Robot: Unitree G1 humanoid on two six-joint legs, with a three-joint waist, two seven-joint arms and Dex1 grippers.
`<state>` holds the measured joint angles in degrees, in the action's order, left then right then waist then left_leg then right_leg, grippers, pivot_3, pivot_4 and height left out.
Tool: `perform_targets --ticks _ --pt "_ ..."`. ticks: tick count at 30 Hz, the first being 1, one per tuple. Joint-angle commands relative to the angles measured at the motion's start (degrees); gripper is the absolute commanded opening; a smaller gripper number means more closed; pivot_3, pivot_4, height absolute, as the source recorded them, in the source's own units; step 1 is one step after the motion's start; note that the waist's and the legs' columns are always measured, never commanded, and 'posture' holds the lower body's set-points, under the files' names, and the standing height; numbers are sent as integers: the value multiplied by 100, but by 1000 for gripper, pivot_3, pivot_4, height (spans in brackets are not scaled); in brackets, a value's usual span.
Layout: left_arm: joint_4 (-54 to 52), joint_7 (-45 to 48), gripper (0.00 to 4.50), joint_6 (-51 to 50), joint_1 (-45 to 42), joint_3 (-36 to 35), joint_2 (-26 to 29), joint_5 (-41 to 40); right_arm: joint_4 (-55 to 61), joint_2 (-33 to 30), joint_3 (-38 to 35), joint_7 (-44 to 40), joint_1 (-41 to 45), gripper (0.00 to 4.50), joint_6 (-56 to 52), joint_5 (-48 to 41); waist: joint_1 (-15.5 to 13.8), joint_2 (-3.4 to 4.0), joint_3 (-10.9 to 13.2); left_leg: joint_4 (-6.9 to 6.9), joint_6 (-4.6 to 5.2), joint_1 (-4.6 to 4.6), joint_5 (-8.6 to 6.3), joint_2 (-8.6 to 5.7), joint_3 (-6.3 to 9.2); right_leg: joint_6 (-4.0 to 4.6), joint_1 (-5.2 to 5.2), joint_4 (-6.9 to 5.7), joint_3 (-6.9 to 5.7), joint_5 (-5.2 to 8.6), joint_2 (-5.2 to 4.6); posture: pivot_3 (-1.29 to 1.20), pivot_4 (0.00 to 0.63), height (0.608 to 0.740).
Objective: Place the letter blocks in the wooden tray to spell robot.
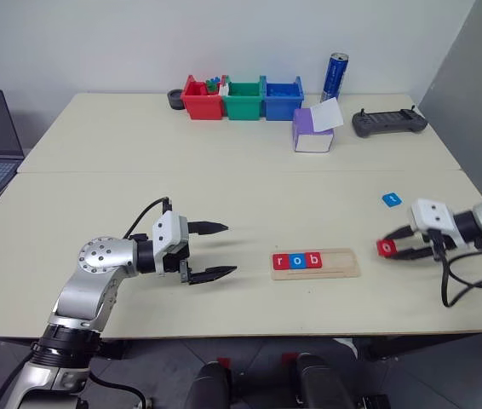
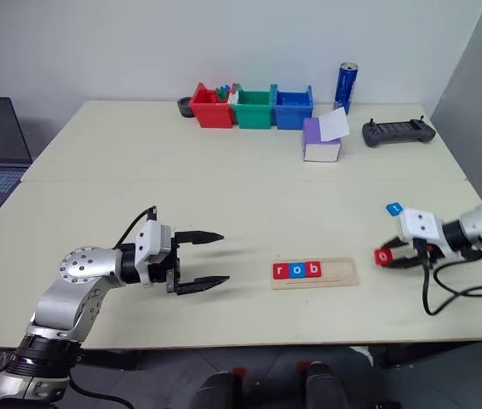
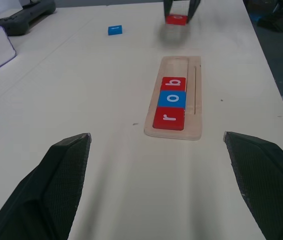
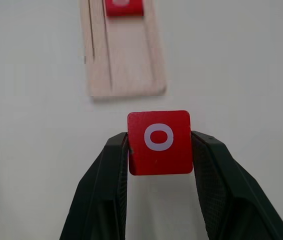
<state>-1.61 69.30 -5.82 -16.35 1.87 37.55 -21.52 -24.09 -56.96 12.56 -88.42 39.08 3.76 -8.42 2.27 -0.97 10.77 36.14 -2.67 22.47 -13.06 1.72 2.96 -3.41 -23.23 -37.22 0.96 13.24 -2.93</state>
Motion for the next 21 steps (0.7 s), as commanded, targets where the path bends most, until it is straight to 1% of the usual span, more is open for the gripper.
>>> perform_targets --ticks 1,10,15,21 --pt "-150 -21 4500 27 -20 -93 68 -36 659 169 151 -341 125 1449 -449 -71 -34 -2 -1 0 0 1 0 0 0 0 0 2 -1 0 0 0 150 740" --pt "-252 -105 4500 27 60 -97 61 -13 1063 641 643 63 39 1449 -941 505 -64 -2 -1 0 0 17 0 -1 0 0 -6 12 -4 0 -1 0 150 740" --pt "-318 -161 4500 11 118 -79 59 -20 1169 774 705 131 -42 1449 -1098 612 -56 -2 -1 0 0 15 0 -1 1 0 -7 9 -4 0 -1 0 150 740" --pt "-318 -164 4500 -3 92 -66 57 -17 1099 1062 787 322 91 1449 -1346 753 -49 -2 -1 0 0 13 0 -1 1 0 -7 7 -4 0 0 0 150 740"
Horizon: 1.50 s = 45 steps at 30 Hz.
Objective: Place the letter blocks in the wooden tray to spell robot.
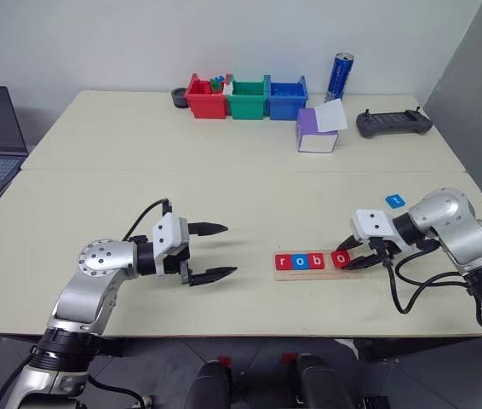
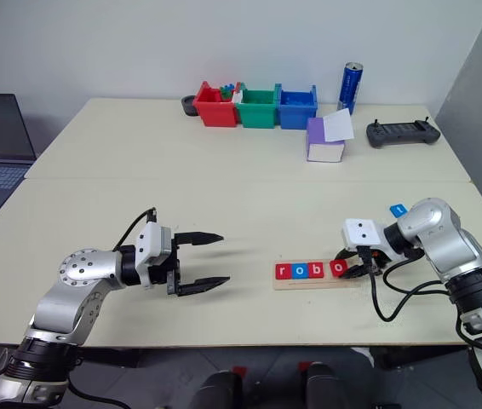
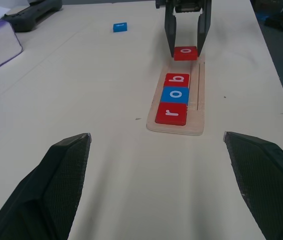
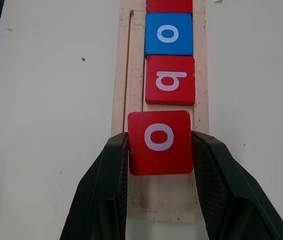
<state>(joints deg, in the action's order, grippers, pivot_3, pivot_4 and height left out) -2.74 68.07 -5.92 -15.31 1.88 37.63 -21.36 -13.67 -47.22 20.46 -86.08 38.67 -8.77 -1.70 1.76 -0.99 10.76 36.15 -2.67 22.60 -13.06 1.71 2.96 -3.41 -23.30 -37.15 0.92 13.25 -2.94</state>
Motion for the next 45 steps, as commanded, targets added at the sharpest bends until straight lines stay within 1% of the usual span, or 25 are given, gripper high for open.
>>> perform_targets --ticks 1,8,17,32,45 --pt "-199 -39 4500 10 -16 -63 45 -30 52 134 21 116 143 1449 -109 133 2 0 0 0 0 0 0 0 0 0 0 0 0 0 0 0 150 740" --pt "-200 -37 4500 4 -24 -57 54 -17 -96 265 100 215 166 1449 -15 372 -1 0 0 0 0 2 0 0 0 0 0 2 0 0 0 0 150 740" --pt "-213 -63 4500 -8 7 -67 48 -24 -225 227 88 162 234 1449 38 421 1 0 0 0 0 1 0 0 0 0 0 1 -1 0 0 0 150 740" --pt "-229 -77 4500 25 68 -68 41 -19 -151 316 125 97 198 1449 -78 496 0 0 0 0 0 1 0 0 0 0 0 1 -1 0 0 0 150 740" --pt "-313 -151 4500 -10 123 -82 27 -70 18 373 142 74 298 1449 -411 515 9 0 0 0 0 -1 0 0 1 0 0 0 -1 0 0 0 150 740"
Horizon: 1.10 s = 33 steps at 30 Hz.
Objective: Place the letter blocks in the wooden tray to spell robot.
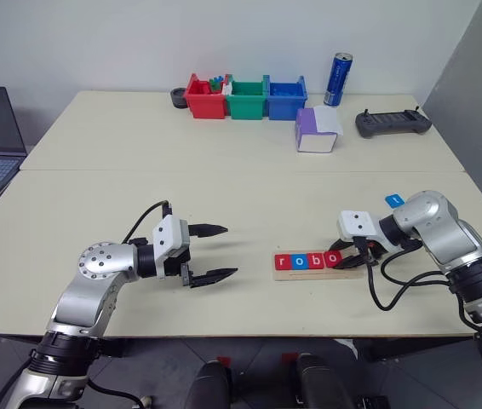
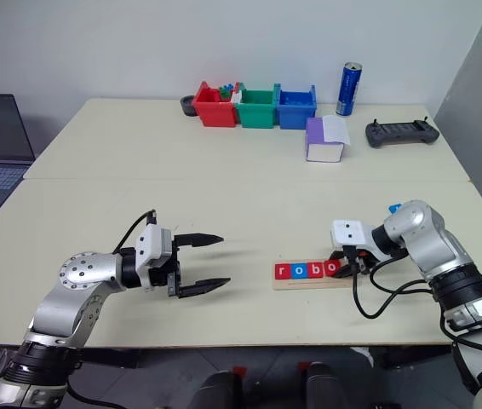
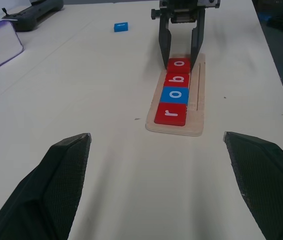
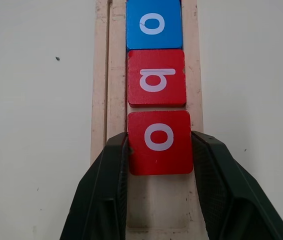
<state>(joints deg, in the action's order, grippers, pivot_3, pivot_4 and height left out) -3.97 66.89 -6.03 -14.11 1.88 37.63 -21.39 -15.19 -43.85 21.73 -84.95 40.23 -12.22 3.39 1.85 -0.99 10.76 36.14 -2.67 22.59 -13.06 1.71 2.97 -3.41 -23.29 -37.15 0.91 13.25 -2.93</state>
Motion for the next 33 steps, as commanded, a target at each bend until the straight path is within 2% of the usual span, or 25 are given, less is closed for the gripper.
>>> perform_targets --ticks 1,23,24,30,31,33 --pt "-183 -33 4500 4 1 -84 28 -65 194 43 18 -44 147 1449 -93 5 0 0 0 0 0 0 0 0 0 0 0 0 0 0 0 0 150 740" --pt "-184 -26 4500 7 16 -88 53 -47 313 24 99 96 188 1449 -438 192 -3 0 0 -1 0 1 0 0 0 0 0 2 -1 0 0 0 150 740" --pt "-187 -25 4500 6 19 -88 54 -48 335 30 87 95 188 2195 -478 172 -3 0 0 -1 0 2 0 0 0 0 0 2 -1 0 0 0 150 740" --pt "-157 -15 4500 12 -3 -78 45 -44 437 -2 13 3 182 4256 -603 35 -2 0 0 -1 0 1 0 0 1 0 0 1 -1 0 0 0 150 740" --pt "-155 -14 4500 14 -6 -77 44 -43 456 -12 -14 -17 185 4454 -630 -4 -2 0 0 -1 0 1 0 0 1 0 0 2 -1 0 0 0 150 740" --pt "-152 -14 4500 16 -9 -76 43 -42 512 -74 -90 -98 181 4454 -644 -124 -3 0 0 -1 0 2 0 0 1 0 -1 3 -1 0 0 0 150 740"
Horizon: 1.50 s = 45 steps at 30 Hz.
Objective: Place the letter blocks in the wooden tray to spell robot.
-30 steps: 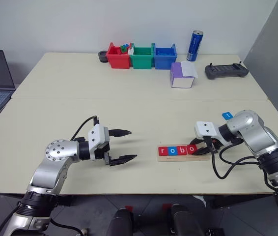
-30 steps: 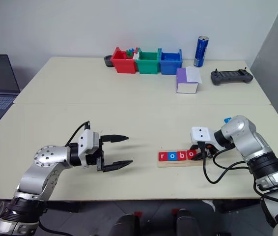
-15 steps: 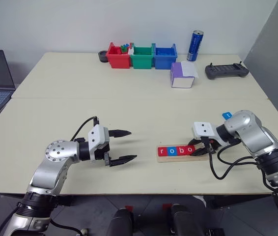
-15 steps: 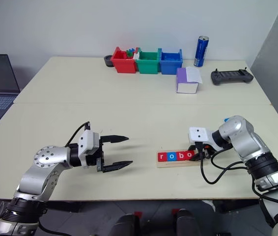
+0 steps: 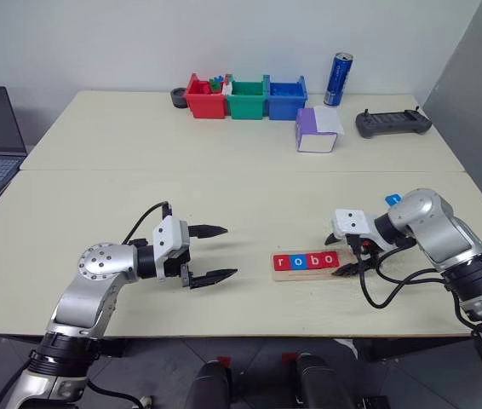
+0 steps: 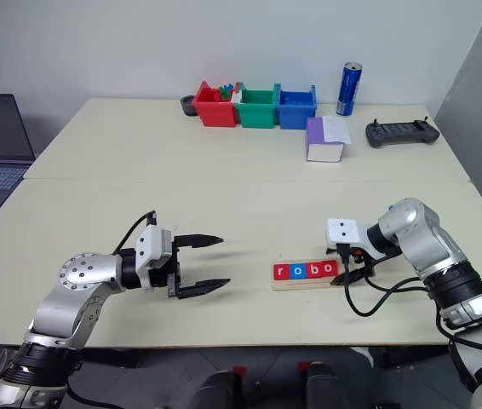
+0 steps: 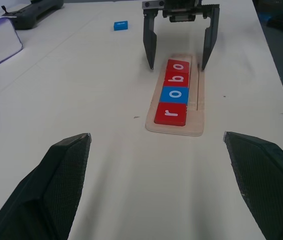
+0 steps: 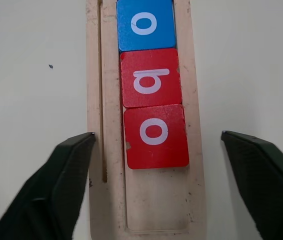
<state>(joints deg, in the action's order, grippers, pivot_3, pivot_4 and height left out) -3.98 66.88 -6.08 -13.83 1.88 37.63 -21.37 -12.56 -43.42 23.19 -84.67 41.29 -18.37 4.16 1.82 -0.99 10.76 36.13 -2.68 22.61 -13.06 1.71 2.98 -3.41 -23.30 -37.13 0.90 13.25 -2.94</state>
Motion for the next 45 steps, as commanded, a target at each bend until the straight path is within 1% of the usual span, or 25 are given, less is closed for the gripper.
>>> perform_targets --ticks 1,8,10,11,13,14,16,17,23,24,29,38,45 --pt "-149 -15 4500 21 -39 -76 42 -43 265 -152 -307 -158 80 4454 -41 -297 -1 0 0 0 0 1 0 0 0 0 0 1 0 0 0 0 150 740" --pt "-179 -24 4500 10 -1 -105 65 -52 220 -360 -1021 -51 107 4454 -374 -944 -4 0 0 -1 0 1 0 0 0 0 0 2 0 0 0 0 150 740" --pt "-180 -20 4500 10 7 -110 68 -58 204 -355 -1137 113 36 4454 -457 -999 -3 0 0 -1 0 1 0 0 0 0 0 2 0 0 0 0 150 740" --pt "-180 -19 4500 9 7 -108 66 -61 167 -316 -1166 265 -5 4291 -517 -967 0 0 0 -1 0 1 0 0 0 0 0 2 0 0 0 0 150 740" --pt "-164 -16 4500 12 -11 -92 56 -56 94 -234 -1144 545 -101 3852 -476 -848 3 0 0 -1 0 0 0 0 0 0 0 1 0 0 0 0 150 740" --pt "-153 -15 4500 14 -26 -84 50 -52 79 -206 -1106 643 -148 3545 -403 -792 2 0 0 -2 0 0 0 0 0 0 0 1 0 0 0 0 150 740" --pt "-135 -8 4500 18 -62 -66 41 -44 19 -97 -1096 897 -235 2866 -357 -736 0 0 0 -2 0 1 0 0 0 0 0 1 0 0 0 0 150 740" --pt "-131 -5 4500 17 -74 -61 39 -43 5 -53 -1104 975 -266 2454 -353 -728 0 0 0 -1 0 2 0 0 -1 0 0 1 1 0 0 0 150 740" --pt "-92 38 4500 26 -107 -66 64 -42 15 14 -1036 1042 -400 214 -317 -760 0 0 0 -1 0 4 0 0 0 0 -2 2 0 0 0 0 150 740" --pt "-102 38 4500 23 -101 -68 68 -43 -24 20 -1025 1051 -400 42 -292 -746 0 0 0 -1 0 4 0 0 0 0 -2 2 0 0 0 0 150 740" --pt "-119 24 4500 22 -88 -70 64 -40 -154 37 -944 1011 -389 42 -242 -725 1 0 0 -1 0 4 0 0 0 0 -2 2 0 0 0 0 150 740" --pt "-147 6 4500 26 -49 -79 77 -36 -105 127 -849 1068 -465 42 -255 -738 2 0 0 -1 0 3 0 0 0 0 -2 2 1 0 0 0 150 740" --pt "-141 -5 4500 29 -51 -78 84 -24 73 71 -813 1040 -616 42 -373 -747 0 0 0 -2 0 4 0 0 0 0 -2 3 0 0 0 0 150 740"
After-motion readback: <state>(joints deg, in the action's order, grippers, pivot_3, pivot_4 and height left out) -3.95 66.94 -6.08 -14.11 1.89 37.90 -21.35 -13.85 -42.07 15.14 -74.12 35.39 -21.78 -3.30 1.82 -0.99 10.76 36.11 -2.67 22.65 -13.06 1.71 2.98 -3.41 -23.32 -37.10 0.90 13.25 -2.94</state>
